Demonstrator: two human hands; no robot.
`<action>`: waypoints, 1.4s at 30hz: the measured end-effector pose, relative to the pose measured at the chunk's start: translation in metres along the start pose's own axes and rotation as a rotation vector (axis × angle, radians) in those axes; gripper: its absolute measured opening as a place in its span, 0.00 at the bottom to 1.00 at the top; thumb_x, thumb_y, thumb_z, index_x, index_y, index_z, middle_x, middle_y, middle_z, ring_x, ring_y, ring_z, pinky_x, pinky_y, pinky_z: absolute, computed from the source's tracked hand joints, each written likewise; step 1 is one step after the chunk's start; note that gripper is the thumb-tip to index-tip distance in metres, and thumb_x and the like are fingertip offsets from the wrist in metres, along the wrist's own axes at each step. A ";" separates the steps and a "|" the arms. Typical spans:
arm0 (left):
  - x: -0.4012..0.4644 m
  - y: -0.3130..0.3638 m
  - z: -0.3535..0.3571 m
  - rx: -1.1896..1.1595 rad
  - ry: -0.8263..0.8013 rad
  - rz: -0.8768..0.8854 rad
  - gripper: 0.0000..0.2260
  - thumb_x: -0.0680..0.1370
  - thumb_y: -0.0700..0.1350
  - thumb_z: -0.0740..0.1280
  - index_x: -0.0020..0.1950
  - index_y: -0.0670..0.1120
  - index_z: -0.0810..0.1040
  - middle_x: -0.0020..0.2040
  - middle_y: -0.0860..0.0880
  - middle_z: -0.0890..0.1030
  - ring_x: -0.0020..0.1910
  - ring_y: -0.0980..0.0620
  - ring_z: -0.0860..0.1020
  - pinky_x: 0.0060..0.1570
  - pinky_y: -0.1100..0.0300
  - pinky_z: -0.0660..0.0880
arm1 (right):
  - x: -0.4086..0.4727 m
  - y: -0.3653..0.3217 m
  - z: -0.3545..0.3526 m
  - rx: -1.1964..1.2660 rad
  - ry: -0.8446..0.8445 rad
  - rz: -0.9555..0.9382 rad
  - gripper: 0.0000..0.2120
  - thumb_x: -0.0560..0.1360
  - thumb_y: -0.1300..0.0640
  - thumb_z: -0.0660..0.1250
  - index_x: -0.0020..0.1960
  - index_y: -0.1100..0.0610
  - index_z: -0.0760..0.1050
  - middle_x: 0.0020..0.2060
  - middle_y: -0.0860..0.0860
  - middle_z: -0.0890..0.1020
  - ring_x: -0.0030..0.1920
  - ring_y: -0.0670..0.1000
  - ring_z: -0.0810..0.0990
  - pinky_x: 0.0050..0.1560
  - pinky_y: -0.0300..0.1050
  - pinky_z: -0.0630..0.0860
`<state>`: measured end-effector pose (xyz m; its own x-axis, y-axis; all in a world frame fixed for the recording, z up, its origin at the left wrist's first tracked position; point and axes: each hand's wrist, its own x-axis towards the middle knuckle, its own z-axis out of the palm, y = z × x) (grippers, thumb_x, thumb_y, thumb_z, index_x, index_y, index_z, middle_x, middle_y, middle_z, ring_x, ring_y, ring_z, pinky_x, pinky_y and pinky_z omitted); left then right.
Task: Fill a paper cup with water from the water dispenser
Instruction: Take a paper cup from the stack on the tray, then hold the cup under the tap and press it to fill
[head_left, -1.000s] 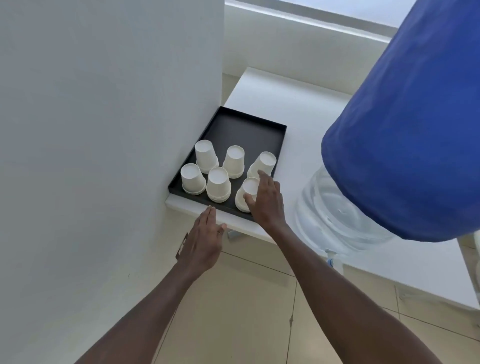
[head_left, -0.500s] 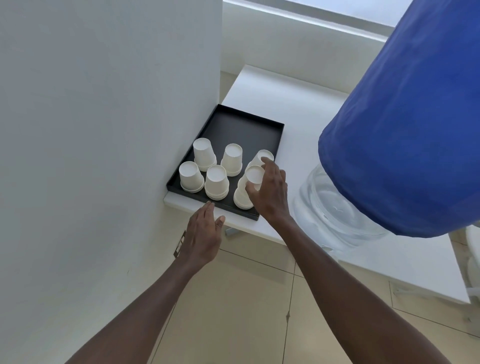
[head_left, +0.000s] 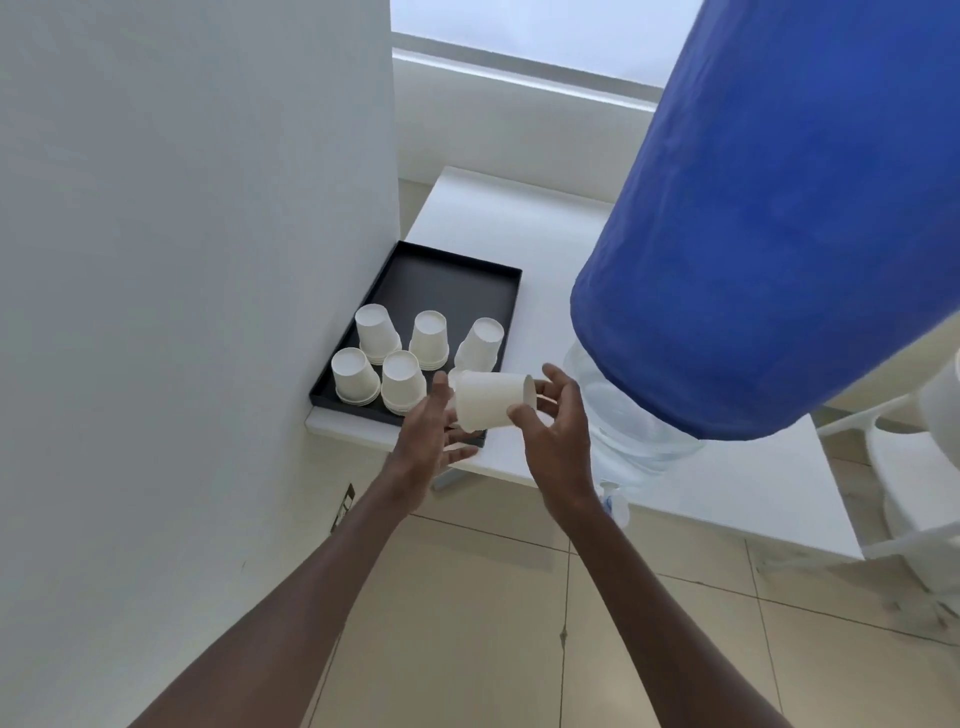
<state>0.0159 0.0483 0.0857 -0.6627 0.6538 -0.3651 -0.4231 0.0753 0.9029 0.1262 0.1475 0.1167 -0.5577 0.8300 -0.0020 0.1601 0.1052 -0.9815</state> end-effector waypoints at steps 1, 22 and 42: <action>-0.004 0.000 0.002 -0.007 -0.040 -0.017 0.25 0.71 0.72 0.61 0.55 0.56 0.80 0.52 0.44 0.86 0.51 0.43 0.85 0.49 0.48 0.81 | -0.007 0.000 -0.007 0.021 -0.009 0.023 0.27 0.73 0.63 0.68 0.70 0.49 0.67 0.61 0.47 0.77 0.59 0.48 0.77 0.53 0.40 0.77; -0.099 -0.052 0.136 0.618 -0.086 -0.049 0.35 0.63 0.64 0.75 0.64 0.47 0.77 0.55 0.50 0.82 0.56 0.54 0.81 0.56 0.54 0.80 | -0.084 0.080 -0.151 -0.517 -0.243 -0.154 0.38 0.67 0.45 0.76 0.72 0.52 0.65 0.67 0.47 0.74 0.66 0.49 0.72 0.66 0.44 0.66; -0.039 -0.128 0.182 1.205 0.065 0.400 0.21 0.68 0.42 0.77 0.59 0.44 0.78 0.52 0.46 0.82 0.51 0.48 0.80 0.51 0.61 0.73 | -0.061 0.226 -0.198 -0.426 -0.123 0.205 0.33 0.65 0.52 0.79 0.66 0.56 0.70 0.60 0.54 0.78 0.60 0.57 0.74 0.56 0.48 0.73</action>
<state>0.2083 0.1506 0.0256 -0.6574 0.7536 -0.0001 0.6176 0.5389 0.5729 0.3572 0.2291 -0.0672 -0.5675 0.7892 -0.2349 0.5818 0.1824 -0.7927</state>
